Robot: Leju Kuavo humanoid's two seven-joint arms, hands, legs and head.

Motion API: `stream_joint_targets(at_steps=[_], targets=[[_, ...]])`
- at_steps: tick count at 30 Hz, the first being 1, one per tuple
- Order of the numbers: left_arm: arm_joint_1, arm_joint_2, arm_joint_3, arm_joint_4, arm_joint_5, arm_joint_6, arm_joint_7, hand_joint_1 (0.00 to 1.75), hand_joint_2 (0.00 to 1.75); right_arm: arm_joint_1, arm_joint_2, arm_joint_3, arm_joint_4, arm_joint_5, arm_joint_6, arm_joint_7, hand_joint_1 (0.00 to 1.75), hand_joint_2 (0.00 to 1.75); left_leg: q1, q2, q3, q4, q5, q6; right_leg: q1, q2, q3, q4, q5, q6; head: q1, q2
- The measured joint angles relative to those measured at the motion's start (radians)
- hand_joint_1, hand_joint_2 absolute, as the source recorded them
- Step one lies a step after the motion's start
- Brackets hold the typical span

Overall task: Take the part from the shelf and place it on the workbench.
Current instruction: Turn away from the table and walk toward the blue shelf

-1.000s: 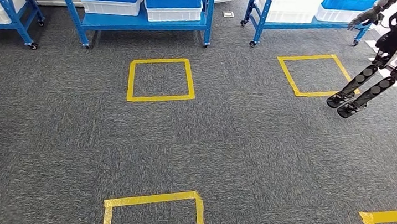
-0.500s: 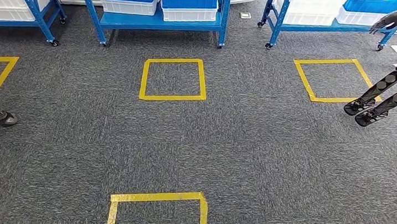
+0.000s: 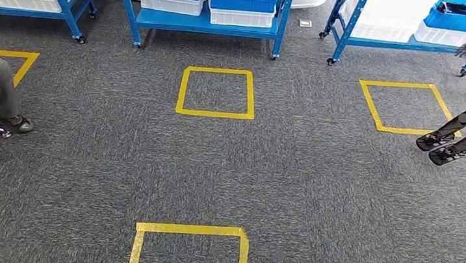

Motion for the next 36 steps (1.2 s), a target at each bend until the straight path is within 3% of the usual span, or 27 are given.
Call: stream_joint_targets(at_steps=[2,4,5,7,9,12,14,15,18,19,20,21,23,25,29,36], targets=[[-0.001,0.0,0.0,0.0,0.0,0.0,0.0,0.0,0.0,0.001,-0.001,0.001,0.001,0.0,0.0,-0.001,0.0,0.0,-0.001,-0.011,-0.001,-0.002,0.003,0.004,-0.006,0.023,-0.06,0.129,-0.057,-0.005,0.002,0.0],[0.0,0.0,0.0,0.0,0.0,0.0,0.0,0.0,0.0,0.004,-0.002,0.001,0.001,0.001,0.0,-0.001,0.0,0.0,-0.002,-0.026,-0.003,-0.001,0.003,0.004,-0.009,0.029,-0.1,0.21,-0.078,0.003,0.003,0.0],[0.0,0.0,0.0,0.0,0.001,0.001,0.0,0.0,0.0,0.004,-0.002,0.001,0.001,0.001,0.0,-0.001,0.0,0.0,-0.002,-0.033,-0.002,0.0,0.003,0.004,-0.011,0.03,-0.095,0.197,-0.065,0.011,0.003,0.0],[0.0,-0.001,0.0,0.0,0.002,0.001,0.0,0.0,0.0,0.004,-0.004,0.001,0.001,0.002,0.0,-0.001,0.0,0.0,-0.001,-0.049,0.0,0.003,0.002,0.0,-0.017,0.038,-0.033,0.07,-0.007,0.03,0.003,0.0],[0.0,-0.002,0.0,-0.001,0.002,0.001,0.0,0.0,0.0,0.001,-0.005,0.002,0.002,0.003,0.0,-0.001,0.0,0.0,-0.005,-0.061,-0.001,0.009,-0.003,-0.009,-0.018,0.05,0.019,-0.045,0.034,0.032,0.003,0.0],[0.001,-0.001,0.0,-0.001,0.002,0.001,0.001,0.0,0.0,-0.004,-0.006,0.004,0.002,0.004,0.001,-0.002,0.0,0.0,-0.006,-0.07,-0.006,0.012,-0.005,-0.024,-0.013,0.047,0.031,-0.07,0.042,0.011,0.002,0.0],[0.002,0.0,-0.001,-0.001,0.002,0.001,0.001,0.0,0.0,-0.006,-0.006,0.007,0.002,0.006,0.002,-0.002,0.0,0.0,-0.002,-0.057,-0.015,0.032,-0.02,-0.033,-0.018,0.041,0.034,-0.072,0.046,-0.005,0.001,0.0],[0.001,0.0,-0.001,-0.001,0.002,0.001,0.001,0.0,0.0,-0.006,-0.006,0.008,0.002,0.007,0.002,-0.002,0.0,0.0,0.0,-0.044,-0.029,0.066,-0.043,-0.037,-0.021,0.037,0.035,-0.074,0.048,-0.013,-0.001,0.0],[0.0,0.0,-0.001,-0.001,0.004,0.001,0.001,0.0,0.0,-0.004,-0.007,0.01,0.002,0.007,0.0,-0.001,0.0,0.0,0.003,-0.015,-0.118,0.254,-0.138,-0.049,-0.019,0.027,0.035,-0.075,0.047,-0.024,-0.005,0.0],[0.001,0.0,-0.001,-0.001,0.005,0.001,0.001,0.0,0.0,-0.003,-0.007,0.01,0.002,0.007,-0.001,-0.001,0.0,0.0,0.005,-0.013,-0.14,0.295,-0.148,-0.052,-0.018,0.024,0.034,-0.074,0.047,-0.024,-0.004,0.0],[0.002,0.0,-0.001,-0.001,0.005,0.001,0.001,0.0,0.0,-0.004,-0.006,0.01,0.002,0.006,-0.002,0.0,0.0,0.0,0.006,-0.011,-0.143,0.298,-0.136,-0.053,-0.018,0.023,0.035,-0.074,0.046,-0.024,-0.005,0.0],[0.002,0.0,-0.001,-0.001,0.005,0.002,0.002,0.0,0.0,-0.004,-0.005,0.011,0.002,0.005,-0.003,0.0,0.0,0.0,0.008,-0.009,-0.127,0.265,-0.108,-0.053,-0.017,0.021,0.036,-0.074,0.046,-0.024,-0.004,0.0],[0.001,0.001,-0.001,-0.001,0.005,0.002,0.002,0.0,0.0,-0.005,-0.003,0.011,0.002,0.004,-0.005,0.002,0.0,0.0,0.008,0.0,-0.058,0.125,-0.042,-0.049,-0.015,0.02,0.04,-0.073,0.043,-0.022,-0.005,0.0],[-0.001,0.0,-0.001,-0.002,0.005,0.002,0.001,0.0,0.0,-0.005,-0.001,0.011,0.002,0.003,-0.006,0.002,0.0,0.0,0.005,0.006,-0.013,0.033,-0.014,-0.042,-0.009,0.018,0.041,-0.073,0.039,-0.014,-0.004,0.0],[0.0,0.0,-0.001,-0.002,0.011,0.005,-0.008,0.0,0.0,-0.004,-0.001,0.011,0.004,0.003,-0.001,0.002,0.0,0.0,-0.005,0.001,-0.008,0.019,-0.011,-0.038,0.003,0.016,0.031,-0.072,0.033,-0.012,-0.002,0.0],[-0.001,0.0,-0.001,-0.003,0.018,0.025,-0.026,0.0,0.0,-0.004,-0.002,0.012,0.008,0.005,0.001,0.005,0.0,0.0,-0.017,-0.002,-0.011,0.021,-0.011,-0.025,-0.004,0.015,0.032,-0.079,0.039,0.001,-0.002,0.0]])
